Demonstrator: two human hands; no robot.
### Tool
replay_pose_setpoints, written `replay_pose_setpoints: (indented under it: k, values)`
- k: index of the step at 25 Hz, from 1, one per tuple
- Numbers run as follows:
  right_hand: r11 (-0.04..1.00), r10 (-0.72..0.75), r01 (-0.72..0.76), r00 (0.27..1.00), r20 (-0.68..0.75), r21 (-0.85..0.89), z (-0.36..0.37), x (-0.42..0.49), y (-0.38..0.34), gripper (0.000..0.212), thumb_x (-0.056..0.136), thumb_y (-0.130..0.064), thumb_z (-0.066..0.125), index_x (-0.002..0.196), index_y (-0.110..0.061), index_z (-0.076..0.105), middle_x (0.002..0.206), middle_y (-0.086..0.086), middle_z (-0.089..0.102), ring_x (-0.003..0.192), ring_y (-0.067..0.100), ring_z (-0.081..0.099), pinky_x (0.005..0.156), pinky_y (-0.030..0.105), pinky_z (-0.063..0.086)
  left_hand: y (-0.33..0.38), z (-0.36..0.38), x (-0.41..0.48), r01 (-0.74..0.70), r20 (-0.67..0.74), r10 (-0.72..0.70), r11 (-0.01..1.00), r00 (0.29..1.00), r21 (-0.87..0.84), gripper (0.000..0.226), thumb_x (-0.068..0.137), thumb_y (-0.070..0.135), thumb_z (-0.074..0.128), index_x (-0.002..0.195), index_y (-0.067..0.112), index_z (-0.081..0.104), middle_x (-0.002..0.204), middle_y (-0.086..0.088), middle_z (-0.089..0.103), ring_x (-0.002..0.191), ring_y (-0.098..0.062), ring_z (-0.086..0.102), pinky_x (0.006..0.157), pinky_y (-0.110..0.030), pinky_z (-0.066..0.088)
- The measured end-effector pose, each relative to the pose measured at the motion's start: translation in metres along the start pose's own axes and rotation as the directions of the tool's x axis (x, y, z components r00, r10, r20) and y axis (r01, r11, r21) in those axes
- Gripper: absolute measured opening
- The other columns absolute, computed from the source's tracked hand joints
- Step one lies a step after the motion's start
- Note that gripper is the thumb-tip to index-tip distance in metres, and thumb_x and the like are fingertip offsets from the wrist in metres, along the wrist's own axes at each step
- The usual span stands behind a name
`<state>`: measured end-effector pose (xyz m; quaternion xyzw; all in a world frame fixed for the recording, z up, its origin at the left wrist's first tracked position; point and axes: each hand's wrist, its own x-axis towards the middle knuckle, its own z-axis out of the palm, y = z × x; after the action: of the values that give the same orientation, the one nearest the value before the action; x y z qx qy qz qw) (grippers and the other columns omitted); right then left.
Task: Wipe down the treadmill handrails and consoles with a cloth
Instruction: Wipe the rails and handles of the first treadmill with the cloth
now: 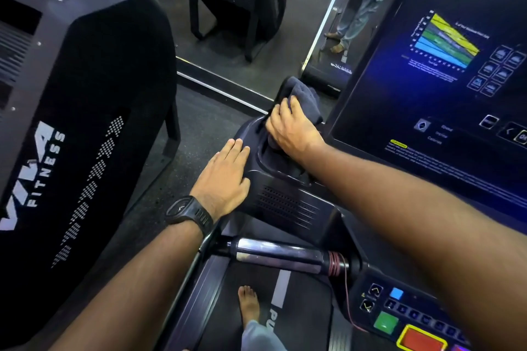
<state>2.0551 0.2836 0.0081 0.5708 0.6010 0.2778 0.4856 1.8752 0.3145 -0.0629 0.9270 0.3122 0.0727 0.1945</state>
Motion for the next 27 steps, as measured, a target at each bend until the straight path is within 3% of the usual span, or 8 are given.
replay_pose_setpoints:
  k: [3,5,14,18,21,24,27]
  values:
    - [1.000,0.011,-0.010,0.997,-0.072,0.018,0.007,0.007,-0.003,0.045,0.108,-0.022,0.025,0.148,-0.006,0.030,0.150,0.023,0.038,0.134,0.047,0.042,0.111,0.058,0.032,0.000,0.001,0.000,0.003,0.004,-0.003,1.000,1.000,0.009,0.071,0.092,0.025,0.046,0.156,0.010,0.018,0.165,-0.008,0.010,0.153,-0.019,0.003,0.123,-0.039,0.014]
    - [0.999,-0.027,0.028,1.000,-0.012,0.021,0.018,0.004,-0.016,0.044,0.108,-0.018,0.027,0.150,-0.006,0.027,0.151,0.021,0.033,0.135,0.049,0.040,0.109,0.058,0.034,0.000,0.000,0.000,0.003,0.009,-0.003,1.000,1.000,0.008,0.070,0.093,0.025,0.045,0.156,0.011,0.017,0.165,-0.007,0.009,0.153,-0.019,0.002,0.124,-0.038,0.013]
    - [0.990,-0.117,0.100,0.973,0.197,0.095,0.032,0.013,-0.023,0.052,0.109,-0.028,0.024,0.158,-0.009,0.020,0.163,0.009,0.019,0.150,0.041,0.014,0.121,0.052,0.015,0.000,0.000,-0.001,0.005,0.009,-0.005,1.000,1.000,-0.004,0.071,0.094,0.023,0.043,0.157,0.012,0.013,0.166,-0.005,0.005,0.153,-0.016,0.000,0.125,-0.036,0.009]
    - [0.979,-0.100,0.020,0.914,0.394,0.202,0.011,0.005,-0.024,0.050,0.107,-0.034,0.032,0.152,-0.013,0.038,0.157,0.009,0.037,0.146,0.035,0.030,0.118,0.053,0.021,0.000,-0.001,-0.004,0.019,0.015,-0.019,1.000,1.000,-0.007,0.070,0.094,0.024,0.043,0.158,0.014,0.013,0.166,-0.003,0.004,0.153,-0.015,-0.001,0.125,-0.036,0.009]
    - [0.887,-0.062,-0.161,0.888,0.456,0.434,-0.012,0.003,-0.013,0.044,0.104,-0.025,0.038,0.146,-0.016,0.048,0.149,0.003,0.049,0.139,0.030,0.042,0.110,0.055,0.036,0.001,-0.002,-0.006,0.029,0.013,-0.029,1.000,1.000,0.007,0.070,0.095,0.025,0.043,0.158,0.015,0.013,0.166,-0.002,0.004,0.153,-0.015,-0.001,0.124,-0.037,0.009]
    - [0.756,0.002,-0.304,0.887,0.462,0.580,-0.030,0.004,0.001,0.042,0.102,-0.022,0.045,0.142,-0.016,0.054,0.146,0.003,0.052,0.135,0.028,0.049,0.096,0.046,0.050,0.002,-0.004,-0.004,0.033,0.017,-0.033,0.999,0.999,-0.004,0.070,0.094,0.025,0.044,0.158,0.014,0.015,0.166,-0.002,0.006,0.153,-0.016,0.000,0.125,-0.038,0.010]
    - [0.577,0.093,-0.434,0.876,0.472,0.692,-0.045,-0.002,-0.009,0.039,0.098,-0.021,0.050,0.135,-0.013,0.058,0.139,0.005,0.057,0.127,0.029,0.055,0.082,0.040,0.052,0.003,-0.005,-0.004,0.033,0.014,-0.032,0.999,0.999,-0.014,0.071,0.093,0.024,0.046,0.157,0.013,0.017,0.166,-0.005,0.010,0.153,-0.017,0.002,0.124,-0.038,0.011]
